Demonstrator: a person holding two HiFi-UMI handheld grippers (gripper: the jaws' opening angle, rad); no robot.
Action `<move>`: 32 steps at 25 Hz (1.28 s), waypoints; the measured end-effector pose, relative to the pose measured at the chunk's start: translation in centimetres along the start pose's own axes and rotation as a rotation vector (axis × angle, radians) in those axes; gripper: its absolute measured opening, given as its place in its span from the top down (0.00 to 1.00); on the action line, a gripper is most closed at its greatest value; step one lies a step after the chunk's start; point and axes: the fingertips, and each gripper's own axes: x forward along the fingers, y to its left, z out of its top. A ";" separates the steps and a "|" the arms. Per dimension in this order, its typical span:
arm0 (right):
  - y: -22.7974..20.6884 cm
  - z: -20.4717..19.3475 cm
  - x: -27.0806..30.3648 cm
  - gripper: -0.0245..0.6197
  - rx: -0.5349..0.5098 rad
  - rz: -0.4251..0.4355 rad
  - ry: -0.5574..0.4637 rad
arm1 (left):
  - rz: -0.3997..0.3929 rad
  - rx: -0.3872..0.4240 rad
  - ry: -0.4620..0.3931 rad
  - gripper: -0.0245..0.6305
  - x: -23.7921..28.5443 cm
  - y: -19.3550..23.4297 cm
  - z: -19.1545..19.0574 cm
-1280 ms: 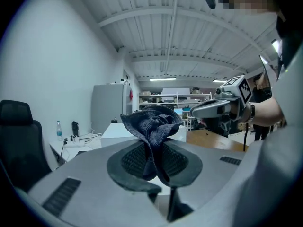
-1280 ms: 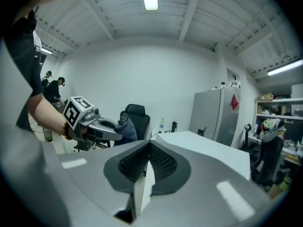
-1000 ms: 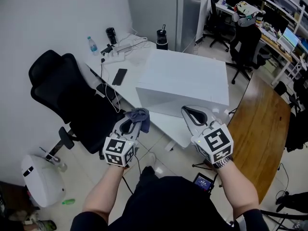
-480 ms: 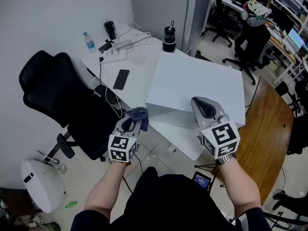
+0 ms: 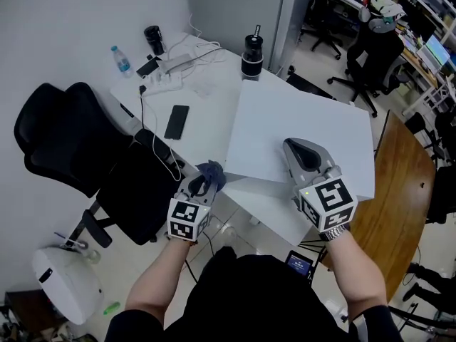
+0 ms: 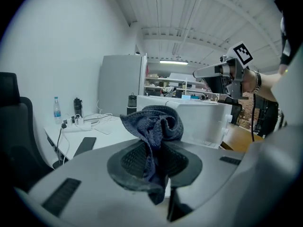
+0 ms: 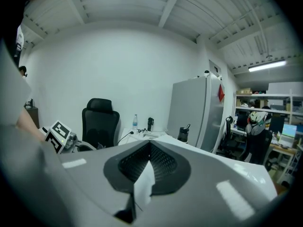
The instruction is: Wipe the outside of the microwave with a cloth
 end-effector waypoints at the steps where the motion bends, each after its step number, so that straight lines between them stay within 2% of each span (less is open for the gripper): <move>1: -0.1 0.0 0.3 0.96 0.001 -0.003 0.003 | -0.007 0.000 0.006 0.87 0.3 0.2 -0.1; 17: -2.8 0.4 3.5 0.96 0.029 -0.102 0.018 | -0.169 0.024 0.050 0.87 7.6 3.1 1.0; 24: -3.9 -0.4 3.7 0.96 0.048 -0.144 0.036 | -0.189 0.015 0.059 0.87 10.9 4.6 1.8; 32: -5.8 -0.6 3.1 0.96 0.075 -0.193 0.027 | -0.179 0.010 0.085 0.87 14.6 6.2 2.6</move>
